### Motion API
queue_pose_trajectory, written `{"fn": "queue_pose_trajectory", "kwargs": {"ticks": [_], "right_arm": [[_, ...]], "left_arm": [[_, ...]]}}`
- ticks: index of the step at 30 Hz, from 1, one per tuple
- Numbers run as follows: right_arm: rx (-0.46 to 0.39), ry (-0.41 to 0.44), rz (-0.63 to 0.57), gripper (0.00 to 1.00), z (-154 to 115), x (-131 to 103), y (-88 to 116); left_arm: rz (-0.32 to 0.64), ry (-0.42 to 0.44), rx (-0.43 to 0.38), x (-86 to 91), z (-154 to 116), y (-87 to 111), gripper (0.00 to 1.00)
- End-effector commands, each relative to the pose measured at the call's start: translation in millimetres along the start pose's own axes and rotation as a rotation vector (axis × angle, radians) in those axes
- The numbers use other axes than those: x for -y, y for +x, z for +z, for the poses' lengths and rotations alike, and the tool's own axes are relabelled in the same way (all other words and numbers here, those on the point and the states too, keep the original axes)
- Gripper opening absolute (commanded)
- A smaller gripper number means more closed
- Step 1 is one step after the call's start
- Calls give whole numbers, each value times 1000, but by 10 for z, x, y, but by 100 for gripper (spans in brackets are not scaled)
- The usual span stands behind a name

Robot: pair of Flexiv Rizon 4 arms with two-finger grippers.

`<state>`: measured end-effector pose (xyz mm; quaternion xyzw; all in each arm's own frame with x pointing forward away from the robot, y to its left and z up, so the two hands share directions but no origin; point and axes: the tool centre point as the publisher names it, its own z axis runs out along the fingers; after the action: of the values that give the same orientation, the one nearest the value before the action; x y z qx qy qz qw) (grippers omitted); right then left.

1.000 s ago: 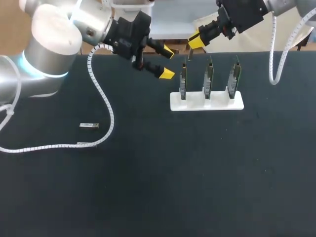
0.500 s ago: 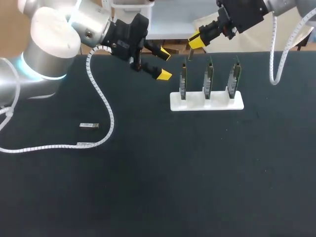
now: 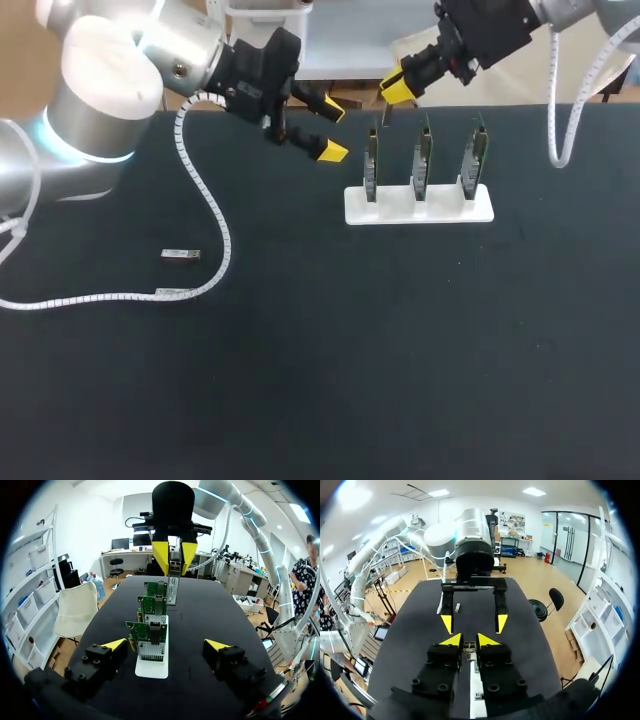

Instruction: Pick up the optical module with the left hand, and insert it into the network port with the right hand.

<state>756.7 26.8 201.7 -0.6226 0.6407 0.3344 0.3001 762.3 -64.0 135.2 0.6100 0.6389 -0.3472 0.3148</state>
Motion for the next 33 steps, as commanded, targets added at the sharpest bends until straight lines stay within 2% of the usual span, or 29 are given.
{"fn": "queue_pose_trajectory", "kwargs": {"ticks": [1, 20, 33], "right_arm": [[-8, 1, -15, 0, 32, -3, -8], [-47, -30, -67, 0, 209, 167, -30], [-98, -5, -63, 0, 249, 237, 124]], "left_arm": [[-1, 0, -3, -6, 6, -2, 100], [-1, 0, -3, -6, 6, -2, 100], [-1, 0, -3, -6, 6, -2, 100]]}}
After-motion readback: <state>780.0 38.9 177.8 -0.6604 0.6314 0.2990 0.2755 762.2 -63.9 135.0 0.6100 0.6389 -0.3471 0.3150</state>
